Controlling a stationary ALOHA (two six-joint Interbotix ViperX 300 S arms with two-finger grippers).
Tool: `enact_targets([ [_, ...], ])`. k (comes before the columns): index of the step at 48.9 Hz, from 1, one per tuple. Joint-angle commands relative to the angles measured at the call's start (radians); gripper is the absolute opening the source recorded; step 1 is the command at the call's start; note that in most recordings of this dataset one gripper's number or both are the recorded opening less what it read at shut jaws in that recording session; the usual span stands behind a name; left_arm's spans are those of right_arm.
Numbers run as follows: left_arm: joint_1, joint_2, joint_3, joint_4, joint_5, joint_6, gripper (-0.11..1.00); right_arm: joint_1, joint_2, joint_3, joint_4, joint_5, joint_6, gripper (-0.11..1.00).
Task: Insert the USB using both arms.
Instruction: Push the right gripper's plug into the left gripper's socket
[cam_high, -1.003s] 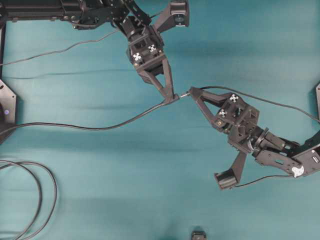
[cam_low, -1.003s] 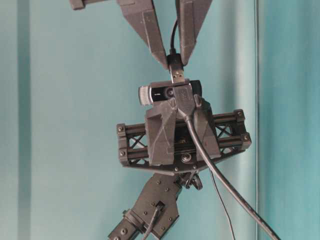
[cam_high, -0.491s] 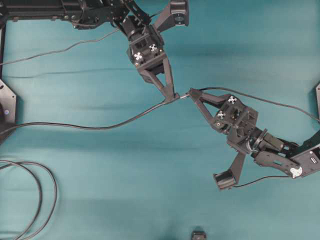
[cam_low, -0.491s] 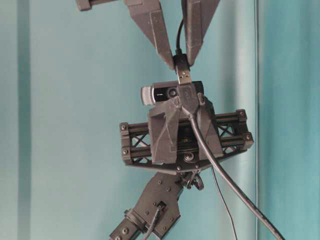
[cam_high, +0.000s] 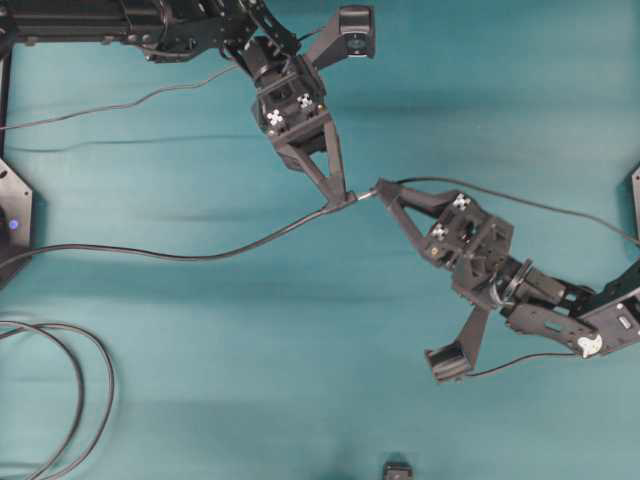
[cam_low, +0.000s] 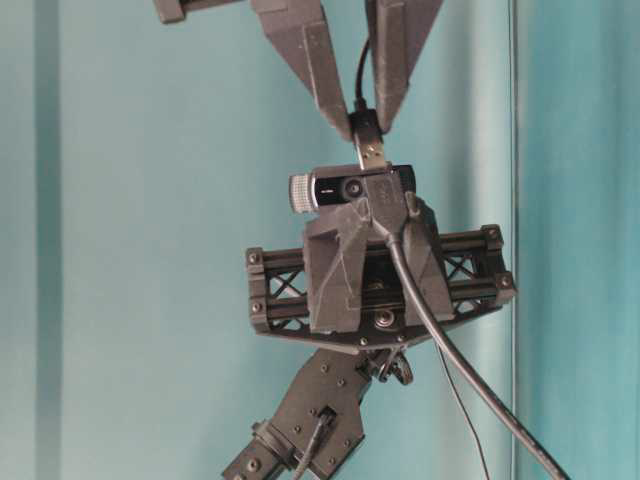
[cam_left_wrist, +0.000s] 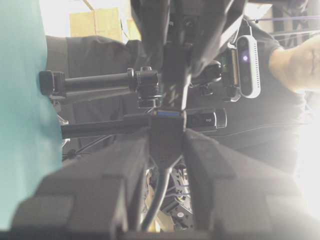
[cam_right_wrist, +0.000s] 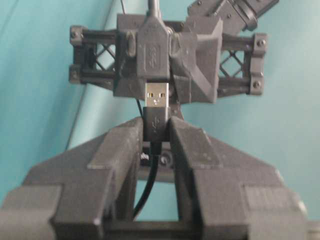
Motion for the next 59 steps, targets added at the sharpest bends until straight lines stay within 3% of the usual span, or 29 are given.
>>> enact_targets([
  [1,-0.002,-0.018,-0.012,-0.006,0.003,-0.006,0.28,-0.002,0.0,-0.031,-0.011,-0.006,0.003,0.2],
  [59,0.008,-0.018,-0.014,0.006,-0.037,0.006,0.28,-0.003,0.012,-0.037,-0.011,-0.028,0.003,0.2],
])
